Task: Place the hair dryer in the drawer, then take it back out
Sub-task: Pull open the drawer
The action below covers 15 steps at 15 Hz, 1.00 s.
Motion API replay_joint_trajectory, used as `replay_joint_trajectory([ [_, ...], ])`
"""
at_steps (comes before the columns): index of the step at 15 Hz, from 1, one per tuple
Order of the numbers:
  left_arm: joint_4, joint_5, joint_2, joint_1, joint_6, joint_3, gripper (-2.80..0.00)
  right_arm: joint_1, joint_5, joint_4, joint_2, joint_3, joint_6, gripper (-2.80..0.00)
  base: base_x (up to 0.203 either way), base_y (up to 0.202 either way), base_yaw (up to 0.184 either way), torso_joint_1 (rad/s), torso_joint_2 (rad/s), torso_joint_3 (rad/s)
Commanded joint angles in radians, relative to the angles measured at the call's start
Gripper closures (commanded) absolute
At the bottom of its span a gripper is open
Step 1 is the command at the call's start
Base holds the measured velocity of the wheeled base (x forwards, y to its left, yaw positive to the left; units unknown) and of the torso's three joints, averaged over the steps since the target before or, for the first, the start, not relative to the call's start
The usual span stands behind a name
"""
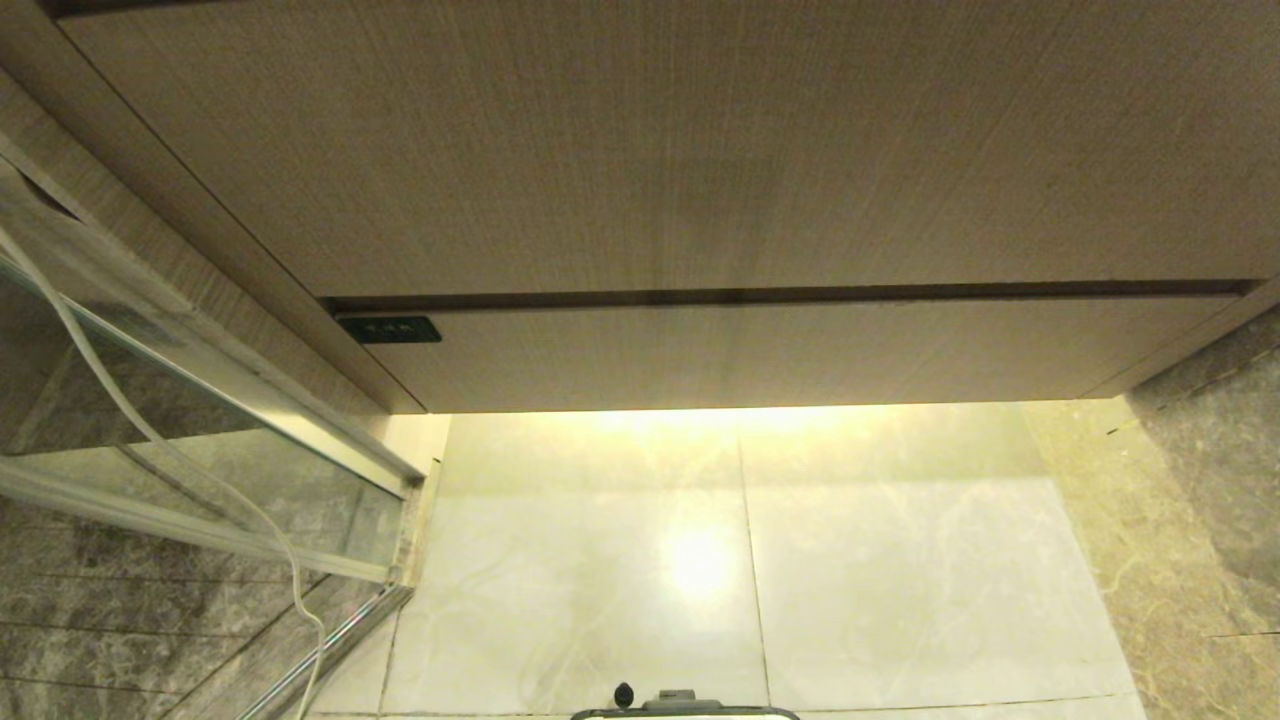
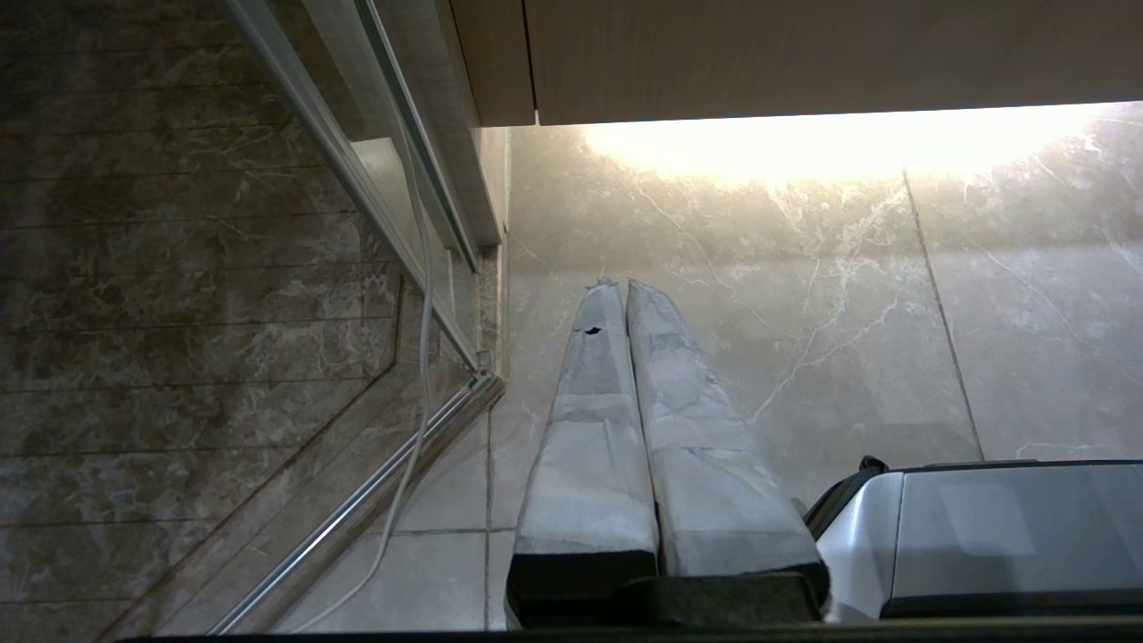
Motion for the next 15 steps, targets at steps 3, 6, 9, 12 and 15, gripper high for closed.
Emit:
replay_joint_trajectory([
  [3,0.0,0.0,0.0,0.0,0.0,0.001,0.0,0.0,0.002,0.002,-0.002,0.003,-0.011,0.0,0.0,0.0,0.0,0.0,0.0,0.0],
  [6,0.0,0.0,-0.001,0.0,0.0,0.002,0.0,0.0,0.0,-0.003,0.0,0.003,-0.011,0.0,0.0,0.0,0.0,0.0,0.0,0.0],
  [9,0.0,0.0,0.0,0.0,0.0,0.002,0.0,0.0,0.001,0.01,-0.001,-0.017,0.004,0.0,0.0,0.0,0.0,0.0,0.0,0.0],
  [12,0.0,0.0,0.0,0.0,0.0,0.002,0.0,0.0,0.007,0.081,0.107,-0.275,0.003,0.0,0.0,0.0,0.0,0.0,0.0,0.0],
  [15,0.0,0.0,0.0,0.0,0.0,0.001,0.0,0.001,0.012,0.219,0.449,-0.672,0.002,0.0,0.0,0.0,0.0,0.0,0.0,0.0],
])
